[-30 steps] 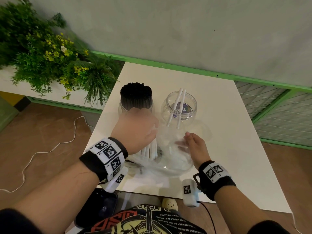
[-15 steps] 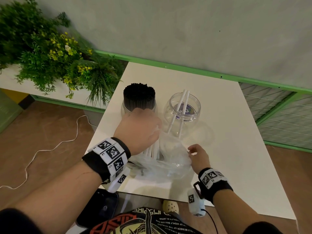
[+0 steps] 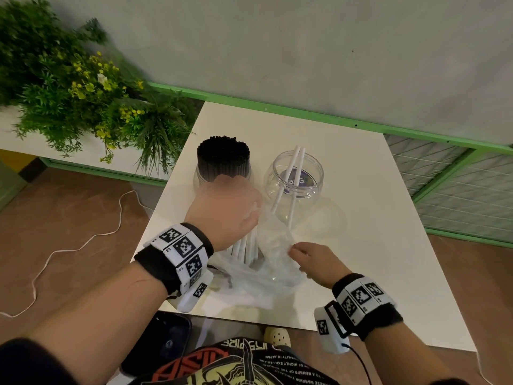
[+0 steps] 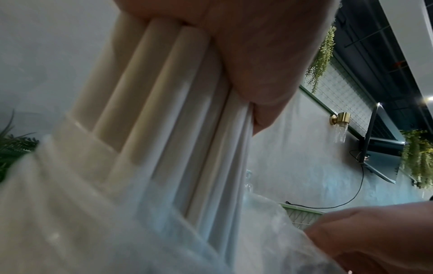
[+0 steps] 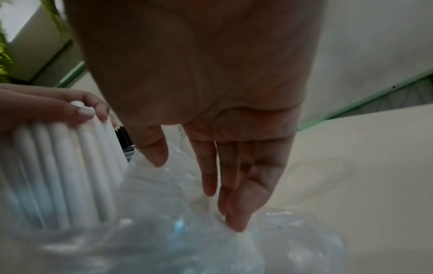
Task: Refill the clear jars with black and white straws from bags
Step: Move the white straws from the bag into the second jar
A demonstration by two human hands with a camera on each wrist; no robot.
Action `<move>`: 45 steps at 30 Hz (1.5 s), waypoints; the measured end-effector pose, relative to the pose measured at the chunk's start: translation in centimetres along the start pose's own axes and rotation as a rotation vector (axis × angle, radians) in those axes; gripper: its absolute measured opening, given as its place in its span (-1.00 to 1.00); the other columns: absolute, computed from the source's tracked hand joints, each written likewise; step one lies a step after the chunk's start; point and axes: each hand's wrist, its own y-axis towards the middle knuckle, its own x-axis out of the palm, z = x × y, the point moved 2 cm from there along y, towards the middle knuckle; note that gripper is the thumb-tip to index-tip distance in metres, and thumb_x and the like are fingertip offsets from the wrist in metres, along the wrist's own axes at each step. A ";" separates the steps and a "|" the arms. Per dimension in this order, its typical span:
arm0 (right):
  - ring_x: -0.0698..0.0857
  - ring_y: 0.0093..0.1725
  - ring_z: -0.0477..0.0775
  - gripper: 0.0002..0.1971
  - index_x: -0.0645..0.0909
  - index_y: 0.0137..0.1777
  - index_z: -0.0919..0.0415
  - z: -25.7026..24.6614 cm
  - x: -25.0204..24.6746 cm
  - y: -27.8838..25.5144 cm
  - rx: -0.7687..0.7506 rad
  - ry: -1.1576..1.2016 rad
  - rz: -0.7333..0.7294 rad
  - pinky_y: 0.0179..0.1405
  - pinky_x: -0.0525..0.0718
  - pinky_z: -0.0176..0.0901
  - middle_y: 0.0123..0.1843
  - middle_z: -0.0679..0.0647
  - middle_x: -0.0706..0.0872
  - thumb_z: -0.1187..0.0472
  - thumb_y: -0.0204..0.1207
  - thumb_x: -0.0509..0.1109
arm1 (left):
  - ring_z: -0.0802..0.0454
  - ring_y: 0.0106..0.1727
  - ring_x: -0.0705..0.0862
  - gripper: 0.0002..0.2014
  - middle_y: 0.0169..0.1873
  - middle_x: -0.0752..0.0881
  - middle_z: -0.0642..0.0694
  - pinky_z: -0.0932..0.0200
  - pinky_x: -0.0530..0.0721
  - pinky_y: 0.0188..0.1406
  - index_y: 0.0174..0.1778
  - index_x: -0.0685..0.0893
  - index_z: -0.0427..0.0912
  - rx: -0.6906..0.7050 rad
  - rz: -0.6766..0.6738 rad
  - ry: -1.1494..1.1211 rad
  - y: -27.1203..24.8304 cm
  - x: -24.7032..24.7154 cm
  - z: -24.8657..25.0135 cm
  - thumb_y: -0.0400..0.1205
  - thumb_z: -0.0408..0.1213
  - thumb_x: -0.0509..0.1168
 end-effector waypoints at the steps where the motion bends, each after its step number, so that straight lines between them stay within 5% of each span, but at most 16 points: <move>1: 0.71 0.03 0.18 -0.55 0.65 0.22 0.23 0.0 0.4 0.1 0.019 0.040 -0.032 0.13 0.66 0.12 0.17 0.18 0.72 -0.12 0.67 0.15 | -0.03 0.09 0.54 -0.71 0.05 0.56 0.15 0.02 0.47 -0.07 0.02 0.60 0.19 0.000 -0.003 -0.001 0.0 0.0 0.0 0.56 0.11 0.03; 3: 0.67 0.17 0.21 -0.37 0.55 0.39 0.27 -0.2 1.4 0.6 0.060 0.058 -0.110 0.26 0.59 0.12 0.33 0.22 0.65 -0.25 0.63 0.10 | -0.03 0.11 0.53 -0.70 0.06 0.56 0.15 0.01 0.48 -0.05 0.03 0.60 0.20 -0.002 -0.010 -0.003 -0.1 0.0 0.2 0.55 0.12 0.02; 6: 0.58 0.33 0.14 0.01 0.42 0.52 0.13 -0.7 3.3 1.8 0.107 0.025 -0.166 0.34 0.50 -0.01 0.43 0.10 0.59 -0.62 0.24 0.15 | -0.04 0.13 0.53 -0.70 0.07 0.57 0.14 0.00 0.49 -0.04 0.03 0.61 0.20 -0.007 -0.009 -0.002 -0.1 -0.1 0.4 0.54 0.11 0.03; 9: 0.62 0.24 0.15 -0.18 0.42 0.44 0.20 -1.0 5.0 2.8 0.108 -0.137 -0.062 0.13 0.57 -0.12 0.31 0.13 0.64 -0.39 0.36 0.40 | -0.03 0.12 0.53 -0.71 0.07 0.57 0.13 0.00 0.49 -0.05 0.03 0.61 0.19 -0.005 -0.010 0.007 -0.2 0.0 0.5 0.55 0.10 0.04; 14: 0.64 0.22 0.29 -0.69 0.56 0.24 0.29 0.2 5.0 4.5 0.087 -0.277 -0.008 0.18 0.60 0.01 0.17 0.23 0.68 0.07 0.70 0.18 | -0.02 0.10 0.53 -0.73 0.07 0.57 0.14 0.03 0.47 -0.04 0.03 0.60 0.21 -0.006 -0.013 0.000 -0.2 0.0 0.6 0.55 0.10 0.06; 17: 0.76 0.00 0.24 -0.88 0.59 0.06 0.26 2.3 2.4 5.4 0.194 0.283 0.055 0.04 0.75 0.02 0.00 0.21 0.68 0.35 0.66 0.22 | -0.02 0.09 0.54 -0.74 0.06 0.57 0.15 0.04 0.46 -0.06 0.02 0.60 0.20 -0.007 -0.002 -0.007 -0.3 -0.1 0.3 0.55 0.10 0.06; 20: 0.74 -0.53 -0.04 -0.85 0.45 -0.05 0.20 4.4 2.1 4.5 0.410 1.023 0.161 -0.42 0.77 -0.21 -0.14 0.17 0.58 0.45 0.68 0.17 | -0.02 0.10 0.53 -0.71 0.07 0.56 0.15 0.04 0.45 -0.08 0.03 0.60 0.20 -0.008 -0.006 -0.006 -0.3 -0.1 0.1 0.55 0.12 0.04; 23: 0.72 -0.57 -0.01 -0.82 0.43 -0.10 0.19 5.6 3.7 4.3 0.458 0.973 0.177 -0.48 0.75 -0.18 -0.13 0.22 0.58 0.47 0.66 0.20 | -0.01 0.12 0.53 -0.70 0.08 0.57 0.14 0.02 0.47 -0.05 0.04 0.60 0.21 0.004 -0.025 0.003 -0.2 0.0 0.4 0.56 0.13 0.02; 27: 0.64 -0.17 0.14 -0.80 0.44 0.03 0.15 5.6 3.1 4.0 0.272 0.390 0.306 -0.30 0.61 -0.14 0.10 0.26 0.61 0.35 0.53 0.39 | -0.01 0.08 0.53 -0.75 0.07 0.56 0.15 0.02 0.50 -0.04 0.03 0.60 0.21 -0.012 -0.013 -0.002 -0.1 -0.1 0.1 0.57 0.11 0.08; 31: 0.50 0.16 0.11 -0.40 0.40 0.33 0.14 3.8 0.7 1.7 -0.008 0.426 0.424 0.09 0.48 -0.14 0.27 0.07 0.38 0.09 0.23 0.33 | -0.01 0.08 0.53 -0.72 0.06 0.55 0.16 0.03 0.50 -0.06 0.03 0.60 0.22 -0.014 -0.015 0.002 0.0 -0.1 -0.1 0.56 0.12 0.05; 35: 0.47 0.17 0.05 -0.62 0.55 0.17 0.15 -0.7 0.1 -1.3 -0.545 -0.006 0.770 0.23 0.41 -0.11 0.18 0.02 0.53 0.20 0.33 0.26 | -0.03 0.08 0.54 -0.68 0.04 0.57 0.14 0.03 0.48 -0.08 0.03 0.61 0.21 -0.012 -0.012 0.005 0.2 0.0 0.1 0.54 0.13 0.00; 38: 0.60 -0.07 0.09 -0.71 0.69 -0.04 0.11 -2.9 2.1 -0.8 -0.794 -0.346 0.557 -0.07 0.64 0.01 -0.05 -0.03 0.72 0.37 0.37 0.22 | -0.04 0.09 0.54 -0.66 0.05 0.57 0.14 0.02 0.50 -0.06 0.04 0.61 0.21 -0.010 -0.021 0.008 0.3 -0.1 0.1 0.54 0.13 -0.01; 40: 0.58 0.09 0.14 -0.74 0.69 0.13 0.01 -2.5 3.1 0.7 -0.603 -0.509 0.307 0.01 0.67 0.11 0.16 -0.05 0.69 0.20 0.47 0.34 | -0.04 0.09 0.54 -0.67 0.06 0.57 0.14 0.02 0.50 -0.05 0.04 0.61 0.20 -0.009 -0.026 0.007 0.3 -0.2 0.1 0.54 0.13 0.00; 42: 0.36 0.45 0.17 -0.33 0.40 0.51 -0.09 -0.5 3.6 2.3 -0.334 -0.513 0.109 0.35 0.52 0.16 0.54 -0.06 0.38 -0.09 0.40 0.51 | -0.03 0.09 0.54 -0.68 0.07 0.57 0.14 0.02 0.50 -0.06 0.05 0.61 0.20 -0.008 -0.030 0.006 0.2 -0.3 0.1 0.55 0.13 0.02; 45: 0.04 0.64 0.17 0.22 -0.10 0.70 -0.01 1.0 4.5 4.0 -0.247 -0.348 0.010 0.62 0.21 0.10 0.71 -0.05 -0.03 -0.18 0.19 0.64 | -0.02 0.08 0.54 -0.70 0.09 0.56 0.14 0.03 0.50 -0.05 0.07 0.61 0.20 -0.011 -0.038 0.009 0.1 -0.4 0.0 0.56 0.13 0.06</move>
